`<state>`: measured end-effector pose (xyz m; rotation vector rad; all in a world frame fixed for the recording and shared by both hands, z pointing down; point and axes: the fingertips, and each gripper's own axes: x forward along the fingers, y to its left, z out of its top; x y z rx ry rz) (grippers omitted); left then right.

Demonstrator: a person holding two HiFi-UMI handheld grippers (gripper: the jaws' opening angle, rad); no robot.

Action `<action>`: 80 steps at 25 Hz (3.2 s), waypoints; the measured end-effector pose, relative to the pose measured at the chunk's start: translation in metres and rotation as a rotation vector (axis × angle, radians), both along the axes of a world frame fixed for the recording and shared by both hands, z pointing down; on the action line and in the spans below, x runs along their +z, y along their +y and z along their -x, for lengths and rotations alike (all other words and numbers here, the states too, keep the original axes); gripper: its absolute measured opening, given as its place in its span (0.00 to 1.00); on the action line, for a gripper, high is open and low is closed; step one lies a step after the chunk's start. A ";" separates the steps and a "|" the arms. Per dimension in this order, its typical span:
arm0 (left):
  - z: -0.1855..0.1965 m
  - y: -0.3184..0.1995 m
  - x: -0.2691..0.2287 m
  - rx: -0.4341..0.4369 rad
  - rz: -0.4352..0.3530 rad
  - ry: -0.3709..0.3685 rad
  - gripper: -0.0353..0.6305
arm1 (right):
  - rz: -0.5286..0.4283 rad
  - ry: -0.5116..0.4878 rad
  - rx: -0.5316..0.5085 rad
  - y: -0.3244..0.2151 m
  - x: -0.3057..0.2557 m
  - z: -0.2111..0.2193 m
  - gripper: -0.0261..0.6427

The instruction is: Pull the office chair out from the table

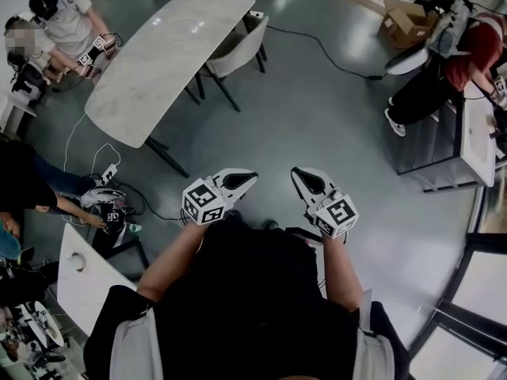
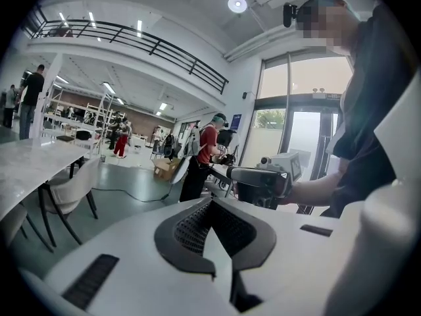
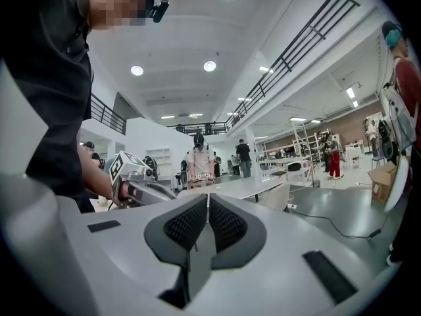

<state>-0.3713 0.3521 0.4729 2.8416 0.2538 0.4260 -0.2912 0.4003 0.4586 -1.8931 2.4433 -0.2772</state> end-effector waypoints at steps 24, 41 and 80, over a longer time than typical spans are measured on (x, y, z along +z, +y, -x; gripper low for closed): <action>-0.115 -0.172 0.015 -0.049 0.030 0.035 0.06 | 0.098 -0.019 0.022 -0.136 0.021 -0.117 0.07; -0.233 -0.310 0.033 -0.041 0.061 0.007 0.06 | 0.139 0.042 -0.019 -0.289 0.013 -0.234 0.07; -0.415 -0.602 0.058 -0.746 -0.040 -0.071 0.06 | 0.166 0.170 -0.841 -0.654 0.034 -0.438 0.07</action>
